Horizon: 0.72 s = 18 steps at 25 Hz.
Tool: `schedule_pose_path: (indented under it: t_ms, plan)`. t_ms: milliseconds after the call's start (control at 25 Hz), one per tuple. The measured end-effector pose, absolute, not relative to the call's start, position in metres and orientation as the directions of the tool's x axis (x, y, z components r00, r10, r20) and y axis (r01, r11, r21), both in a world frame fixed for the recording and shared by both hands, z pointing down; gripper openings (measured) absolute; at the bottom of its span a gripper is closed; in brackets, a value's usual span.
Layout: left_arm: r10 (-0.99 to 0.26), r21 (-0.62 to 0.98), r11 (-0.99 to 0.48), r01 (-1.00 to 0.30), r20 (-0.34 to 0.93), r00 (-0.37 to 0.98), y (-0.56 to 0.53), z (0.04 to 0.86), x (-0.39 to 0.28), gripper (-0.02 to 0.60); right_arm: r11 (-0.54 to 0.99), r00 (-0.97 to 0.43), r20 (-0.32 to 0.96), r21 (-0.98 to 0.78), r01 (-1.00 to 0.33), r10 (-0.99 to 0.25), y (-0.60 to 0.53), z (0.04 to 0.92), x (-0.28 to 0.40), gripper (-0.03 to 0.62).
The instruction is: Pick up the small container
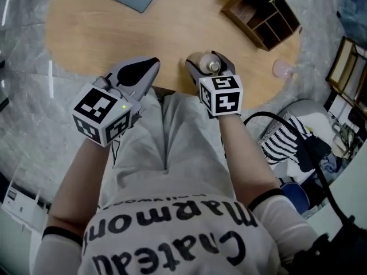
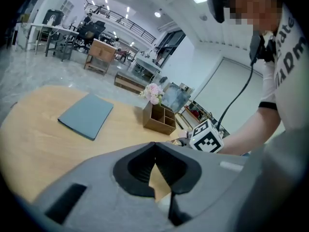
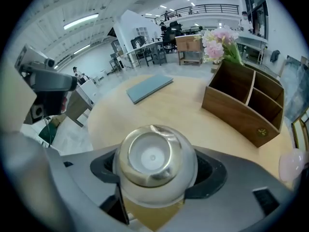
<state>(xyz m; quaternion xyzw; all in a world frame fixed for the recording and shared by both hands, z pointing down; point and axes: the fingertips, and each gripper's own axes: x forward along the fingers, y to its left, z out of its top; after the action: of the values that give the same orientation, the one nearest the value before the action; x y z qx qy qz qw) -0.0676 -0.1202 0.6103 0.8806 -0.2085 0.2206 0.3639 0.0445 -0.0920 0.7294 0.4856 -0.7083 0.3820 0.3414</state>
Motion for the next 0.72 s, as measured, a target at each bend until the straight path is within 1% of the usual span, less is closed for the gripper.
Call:
schedule_pose_path:
  t_ms: [120,240,440,720]
  plan:
    - [-0.247,0.556,-0.603,-0.572,0.552,0.797,-0.133,0.597,-0.072,0.014,0.253,-0.333,0.839,-0.242,-0.937,-0.431,-0.093,0.698,0.044,0.348]
    - [-0.325,0.495,-0.631,-0.597,0.530,0.783,-0.152,0.565,-0.072,0.014,0.292,-0.368,0.810,-0.253,-0.922,-0.457,-0.105,0.657,0.044,0.348]
    - [-0.400,0.448,-0.654,-0.609,0.479,0.781,-0.168,0.498,-0.065,0.014,0.342,-0.401,0.765,-0.250,-0.906,-0.504,-0.120,0.586,0.047,0.348]
    - [-0.471,0.387,-0.702,-0.599,0.378,0.797,-0.209,0.409,-0.044,0.014,0.362,-0.405,0.648,-0.207,-0.909,-0.646,-0.171,0.492,0.064,0.348]
